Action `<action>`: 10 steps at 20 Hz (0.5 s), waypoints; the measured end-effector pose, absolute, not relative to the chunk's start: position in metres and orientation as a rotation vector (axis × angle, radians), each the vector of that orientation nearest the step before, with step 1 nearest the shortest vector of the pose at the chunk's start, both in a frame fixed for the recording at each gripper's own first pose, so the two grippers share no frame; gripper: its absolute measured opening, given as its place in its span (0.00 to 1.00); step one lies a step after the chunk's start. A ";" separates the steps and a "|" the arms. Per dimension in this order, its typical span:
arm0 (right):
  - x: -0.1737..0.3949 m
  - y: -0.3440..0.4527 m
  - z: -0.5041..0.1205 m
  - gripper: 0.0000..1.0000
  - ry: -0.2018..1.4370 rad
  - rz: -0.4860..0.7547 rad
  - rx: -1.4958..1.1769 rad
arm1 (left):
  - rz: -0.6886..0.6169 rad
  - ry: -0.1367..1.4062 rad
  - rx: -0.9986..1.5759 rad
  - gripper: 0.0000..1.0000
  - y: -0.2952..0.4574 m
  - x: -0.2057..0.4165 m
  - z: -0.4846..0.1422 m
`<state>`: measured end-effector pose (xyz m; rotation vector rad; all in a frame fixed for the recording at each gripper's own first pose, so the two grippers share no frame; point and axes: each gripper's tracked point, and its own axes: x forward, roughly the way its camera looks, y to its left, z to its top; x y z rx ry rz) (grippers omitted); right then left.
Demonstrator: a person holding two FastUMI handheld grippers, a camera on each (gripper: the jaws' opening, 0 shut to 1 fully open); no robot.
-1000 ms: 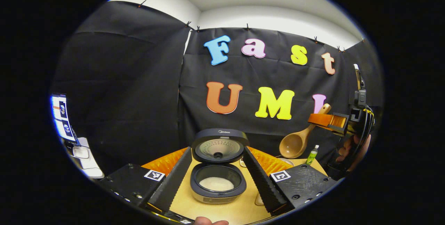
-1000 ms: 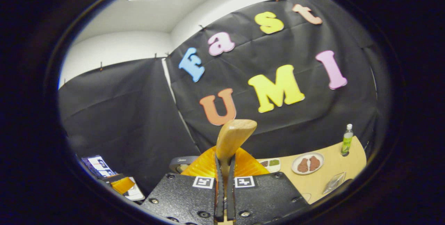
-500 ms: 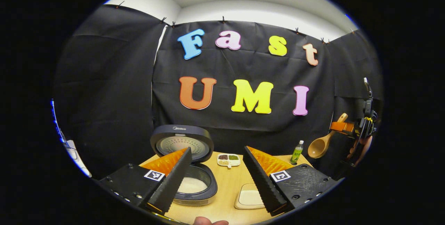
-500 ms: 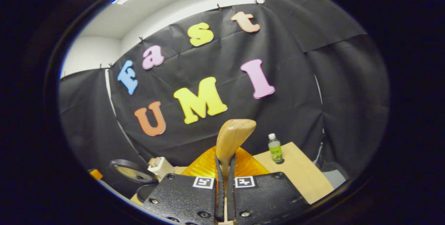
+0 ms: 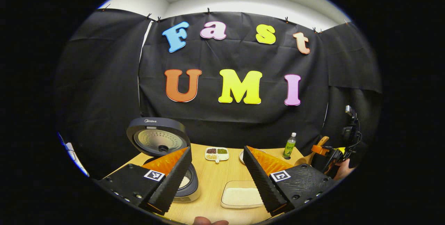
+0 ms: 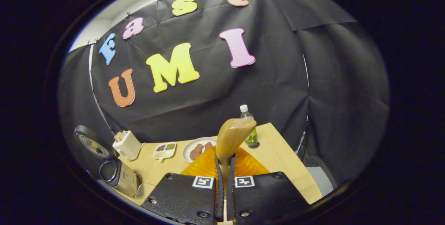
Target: Close the left gripper, press the button to open the rice cooker; take a wooden spoon from the chopstick holder with the right hand, scoop a spoonful of rice and pour it into the rice cooker, then put the wooden spoon back into the chopstick holder.
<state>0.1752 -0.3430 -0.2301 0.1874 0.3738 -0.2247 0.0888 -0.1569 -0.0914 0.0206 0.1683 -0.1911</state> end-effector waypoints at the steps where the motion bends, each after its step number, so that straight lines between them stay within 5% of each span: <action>1: 0.180 -0.345 -0.243 0.08 0.388 -0.228 0.184 | -0.182 0.172 0.022 0.95 -0.156 0.089 -0.090; 10: 0.196 -0.341 -0.319 0.11 0.448 -0.207 0.162 | -0.108 0.196 0.039 0.95 -0.141 0.078 -0.088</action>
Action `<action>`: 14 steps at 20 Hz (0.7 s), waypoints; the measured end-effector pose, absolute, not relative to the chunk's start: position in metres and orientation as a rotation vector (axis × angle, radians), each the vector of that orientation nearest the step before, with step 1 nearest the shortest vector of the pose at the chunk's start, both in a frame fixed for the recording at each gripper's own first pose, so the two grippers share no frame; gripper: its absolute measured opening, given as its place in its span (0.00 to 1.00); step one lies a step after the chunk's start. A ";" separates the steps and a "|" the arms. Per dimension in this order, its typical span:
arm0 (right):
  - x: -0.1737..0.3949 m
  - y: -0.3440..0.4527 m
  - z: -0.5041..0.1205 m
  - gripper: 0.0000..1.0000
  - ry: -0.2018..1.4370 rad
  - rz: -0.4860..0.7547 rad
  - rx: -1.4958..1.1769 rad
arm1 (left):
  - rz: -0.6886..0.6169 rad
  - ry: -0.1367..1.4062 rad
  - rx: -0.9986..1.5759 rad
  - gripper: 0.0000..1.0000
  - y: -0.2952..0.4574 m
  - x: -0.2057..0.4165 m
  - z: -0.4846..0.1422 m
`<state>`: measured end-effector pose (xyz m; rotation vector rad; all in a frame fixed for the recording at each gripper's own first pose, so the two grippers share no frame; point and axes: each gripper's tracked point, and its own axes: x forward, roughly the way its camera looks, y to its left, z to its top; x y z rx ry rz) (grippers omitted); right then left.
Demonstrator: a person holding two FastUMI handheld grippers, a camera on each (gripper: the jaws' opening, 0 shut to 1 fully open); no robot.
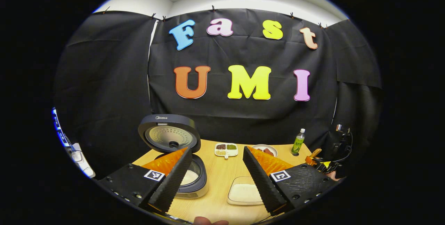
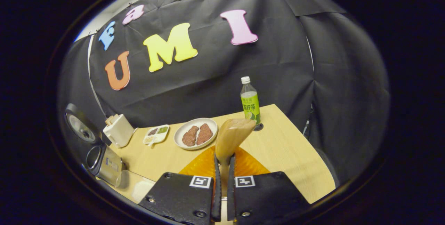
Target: Close the left gripper, press the button to open the rice cooker; take a wooden spoon from the chopstick holder with the right hand, scoop a spoonful of rice and pour it into the rice cooker, then put the wooden spoon back into the chopstick holder.
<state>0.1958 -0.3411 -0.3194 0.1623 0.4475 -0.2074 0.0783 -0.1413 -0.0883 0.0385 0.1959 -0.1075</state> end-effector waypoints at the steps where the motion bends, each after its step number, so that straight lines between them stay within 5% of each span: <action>1: 0.196 -0.340 -0.324 0.12 0.452 -0.206 0.163 | -0.106 0.191 0.037 0.95 -0.142 0.077 -0.085; 8: 0.195 -0.346 -0.321 0.22 0.435 -0.208 0.167 | -0.109 0.174 0.023 0.95 -0.136 0.074 -0.078; 10: 0.188 -0.350 -0.303 0.39 0.410 -0.234 0.131 | -0.120 0.155 0.007 0.95 -0.134 0.075 -0.069; 13: 0.176 -0.358 -0.261 0.92 0.345 -0.291 0.118 | -0.137 0.120 -0.004 0.95 -0.125 0.080 -0.057; 14: 0.171 -0.361 -0.245 0.94 0.318 -0.309 0.112 | -0.137 0.116 -0.004 0.95 -0.118 0.081 -0.053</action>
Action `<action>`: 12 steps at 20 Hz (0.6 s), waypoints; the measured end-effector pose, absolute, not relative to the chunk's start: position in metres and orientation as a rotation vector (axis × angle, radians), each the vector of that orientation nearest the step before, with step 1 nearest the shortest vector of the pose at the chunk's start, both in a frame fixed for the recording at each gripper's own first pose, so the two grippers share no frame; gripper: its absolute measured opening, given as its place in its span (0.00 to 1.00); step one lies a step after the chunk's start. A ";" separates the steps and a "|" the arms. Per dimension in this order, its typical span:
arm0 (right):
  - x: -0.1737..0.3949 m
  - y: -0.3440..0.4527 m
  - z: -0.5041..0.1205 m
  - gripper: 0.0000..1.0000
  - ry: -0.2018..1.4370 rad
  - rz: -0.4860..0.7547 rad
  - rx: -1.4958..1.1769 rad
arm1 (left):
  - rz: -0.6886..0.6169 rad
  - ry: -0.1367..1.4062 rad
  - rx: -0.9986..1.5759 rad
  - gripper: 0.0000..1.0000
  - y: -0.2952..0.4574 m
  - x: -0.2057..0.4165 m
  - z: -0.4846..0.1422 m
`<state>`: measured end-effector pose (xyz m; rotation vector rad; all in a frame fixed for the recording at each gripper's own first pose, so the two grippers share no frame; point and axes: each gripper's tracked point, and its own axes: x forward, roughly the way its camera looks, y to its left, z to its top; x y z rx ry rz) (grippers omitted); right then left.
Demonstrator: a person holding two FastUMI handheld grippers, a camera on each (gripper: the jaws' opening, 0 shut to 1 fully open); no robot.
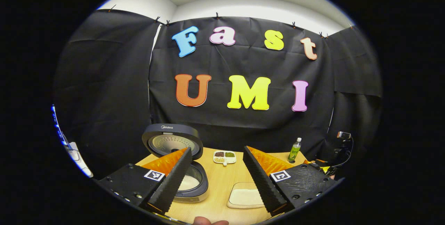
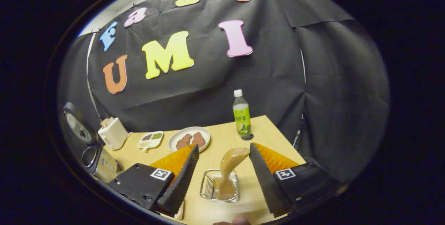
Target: Close the left gripper, press the button to open the rice cooker; take a wooden spoon from the chopstick holder with the right hand, scoop a spoonful of rice and pour it into the rice cooker, then put the wooden spoon back into the chopstick holder.
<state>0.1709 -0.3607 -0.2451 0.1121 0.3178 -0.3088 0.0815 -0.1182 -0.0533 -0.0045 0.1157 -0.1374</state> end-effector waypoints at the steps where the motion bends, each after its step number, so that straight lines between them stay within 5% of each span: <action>1: 0.166 -0.362 -0.227 0.98 0.289 -0.324 0.105 | -0.131 0.107 0.001 0.95 -0.112 0.084 -0.048; 12: 0.089 -0.306 -0.075 1.00 0.081 -0.332 0.060 | -0.035 0.188 -0.005 0.95 -0.039 0.167 -0.002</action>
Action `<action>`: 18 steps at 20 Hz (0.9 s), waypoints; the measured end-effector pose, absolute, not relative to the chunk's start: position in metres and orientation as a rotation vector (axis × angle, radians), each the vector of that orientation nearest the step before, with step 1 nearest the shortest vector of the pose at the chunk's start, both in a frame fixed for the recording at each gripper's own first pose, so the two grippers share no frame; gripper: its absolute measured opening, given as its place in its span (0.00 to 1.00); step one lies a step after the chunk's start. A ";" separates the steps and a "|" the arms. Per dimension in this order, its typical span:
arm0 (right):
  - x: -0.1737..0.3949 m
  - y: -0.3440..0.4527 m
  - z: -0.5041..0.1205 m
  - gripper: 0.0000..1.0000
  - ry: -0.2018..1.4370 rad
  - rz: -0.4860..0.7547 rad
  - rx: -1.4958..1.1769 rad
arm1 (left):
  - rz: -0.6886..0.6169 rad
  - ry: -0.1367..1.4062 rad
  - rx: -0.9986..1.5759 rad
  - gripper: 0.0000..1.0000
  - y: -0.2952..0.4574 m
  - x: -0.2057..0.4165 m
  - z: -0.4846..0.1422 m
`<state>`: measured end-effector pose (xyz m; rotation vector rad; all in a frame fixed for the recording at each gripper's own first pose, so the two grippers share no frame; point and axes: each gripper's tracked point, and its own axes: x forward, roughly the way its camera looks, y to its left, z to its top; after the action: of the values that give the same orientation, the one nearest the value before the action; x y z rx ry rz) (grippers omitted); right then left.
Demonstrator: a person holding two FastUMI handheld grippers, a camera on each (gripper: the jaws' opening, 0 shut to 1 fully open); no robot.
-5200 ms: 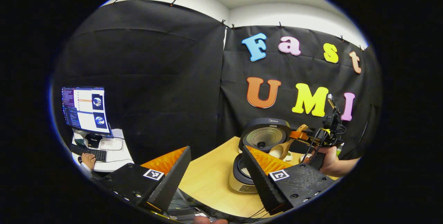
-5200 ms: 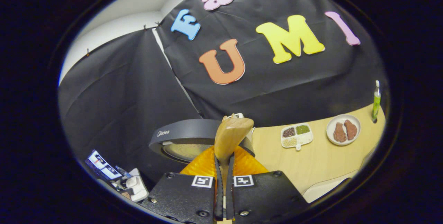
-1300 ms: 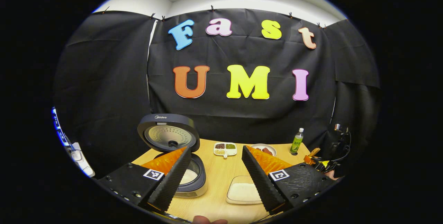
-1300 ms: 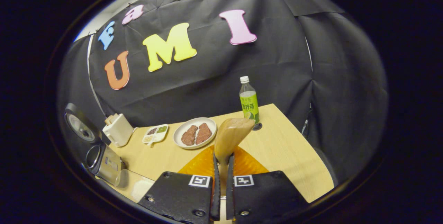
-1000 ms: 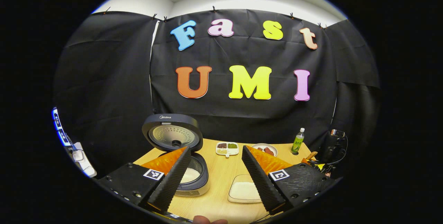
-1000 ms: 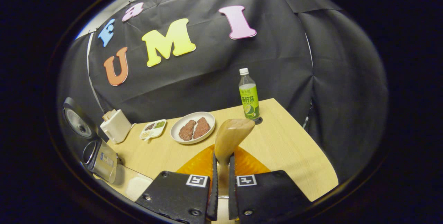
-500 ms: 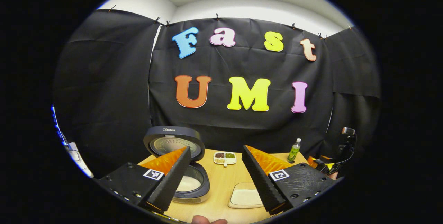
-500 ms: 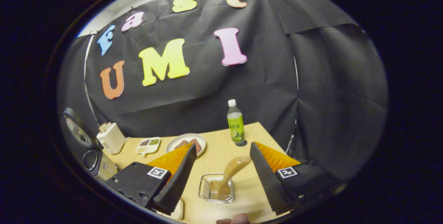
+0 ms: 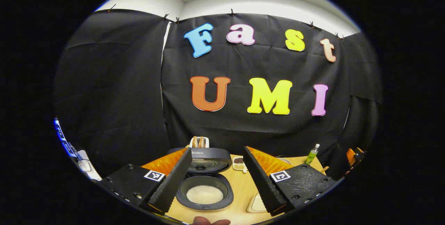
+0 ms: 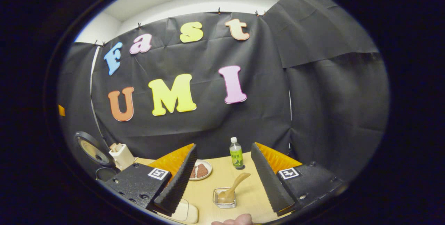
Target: Close the left gripper, press the button to open the rice cooker; take a wooden spoon from the chopstick holder with the right hand, scoop a spoonful of rice and pour it into the rice cooker, then put the wooden spoon back into the chopstick holder.
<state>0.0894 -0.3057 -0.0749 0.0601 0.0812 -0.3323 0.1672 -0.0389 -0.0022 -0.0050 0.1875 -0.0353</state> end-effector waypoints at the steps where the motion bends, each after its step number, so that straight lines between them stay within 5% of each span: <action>1: 0.080 -0.302 -0.066 1.00 0.065 -0.336 0.059 | -0.027 0.193 -0.015 0.95 -0.034 0.181 0.001; 9: 0.003 -0.306 -0.034 0.98 0.017 -0.422 -0.033 | 0.012 0.374 0.023 0.95 0.002 0.276 -0.046; 18: -0.016 -0.305 -0.021 1.00 0.006 -0.444 -0.074 | 0.029 0.564 -0.009 0.97 0.007 0.283 -0.100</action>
<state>-0.0158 -0.3048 -0.0210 -0.0736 0.0055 -0.4441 0.2830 0.0070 -0.0996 -0.0094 0.5644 0.0291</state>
